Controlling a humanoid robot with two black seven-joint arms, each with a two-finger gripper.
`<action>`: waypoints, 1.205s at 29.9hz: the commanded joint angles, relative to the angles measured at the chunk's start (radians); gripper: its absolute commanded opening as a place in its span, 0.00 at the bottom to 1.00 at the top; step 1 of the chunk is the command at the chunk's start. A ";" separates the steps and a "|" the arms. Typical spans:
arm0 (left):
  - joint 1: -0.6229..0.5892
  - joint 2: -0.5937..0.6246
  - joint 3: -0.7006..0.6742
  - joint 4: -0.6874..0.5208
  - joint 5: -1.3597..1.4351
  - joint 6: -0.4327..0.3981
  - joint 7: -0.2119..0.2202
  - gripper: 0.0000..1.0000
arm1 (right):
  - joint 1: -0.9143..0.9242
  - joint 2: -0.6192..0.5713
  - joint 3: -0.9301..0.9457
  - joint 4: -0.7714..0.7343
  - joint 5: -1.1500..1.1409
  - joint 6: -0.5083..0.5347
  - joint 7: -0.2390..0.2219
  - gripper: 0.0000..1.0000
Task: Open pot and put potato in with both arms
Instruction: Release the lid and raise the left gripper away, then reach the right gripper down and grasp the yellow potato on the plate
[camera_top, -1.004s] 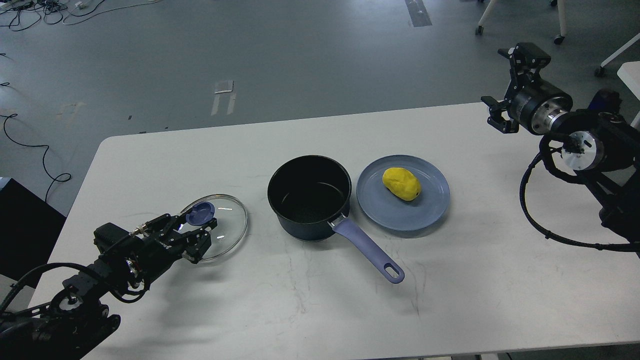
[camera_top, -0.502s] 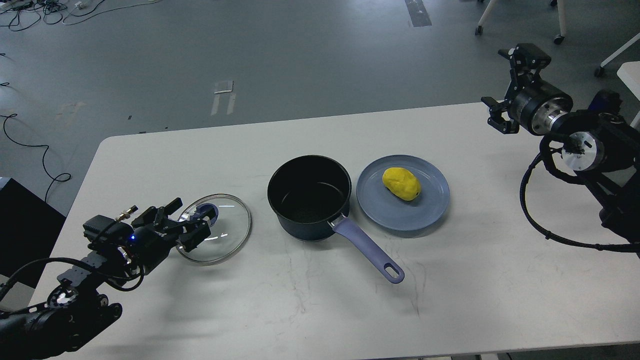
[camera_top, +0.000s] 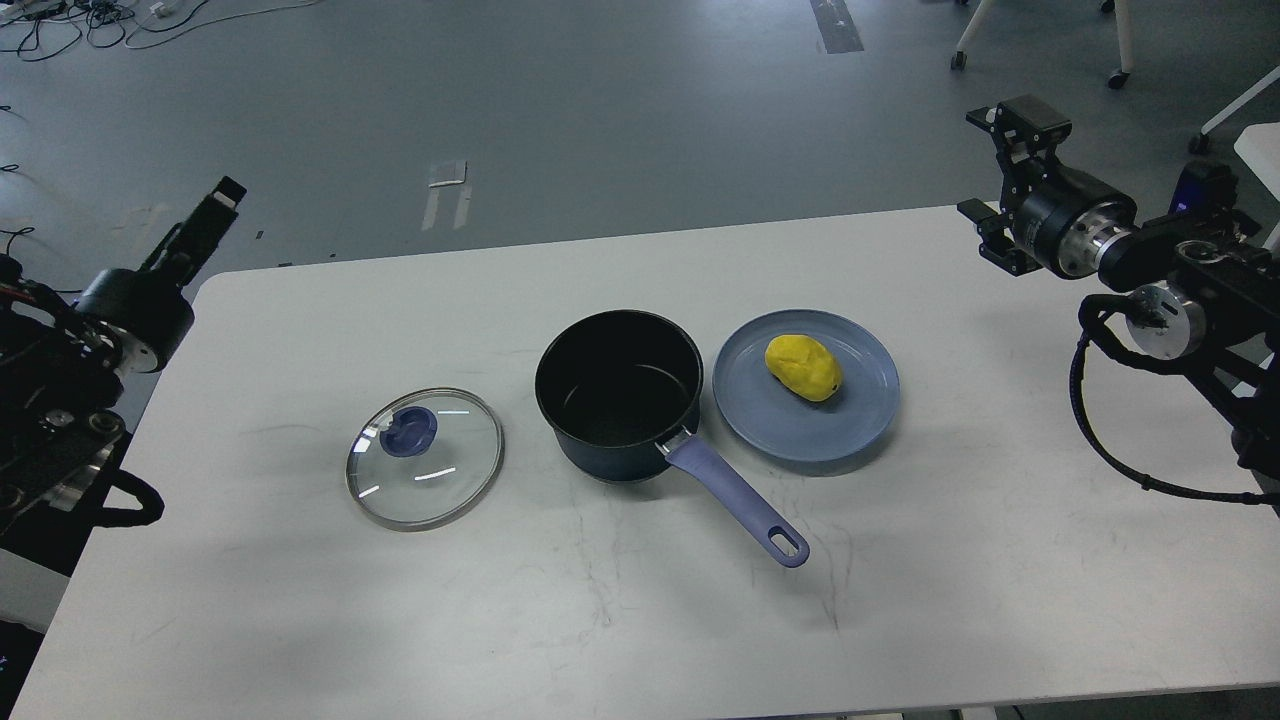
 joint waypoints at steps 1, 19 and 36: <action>-0.064 0.007 -0.004 0.009 -0.162 -0.213 0.000 0.99 | 0.002 -0.018 -0.047 0.027 -0.080 0.000 0.054 1.00; -0.050 -0.093 -0.231 -0.006 -0.580 -0.390 0.576 0.99 | 0.204 -0.012 -0.536 0.018 -0.644 -0.046 0.148 1.00; 0.031 -0.145 -0.254 -0.008 -0.584 -0.418 0.358 0.99 | 0.267 0.148 -0.763 -0.149 -0.647 -0.046 0.148 1.00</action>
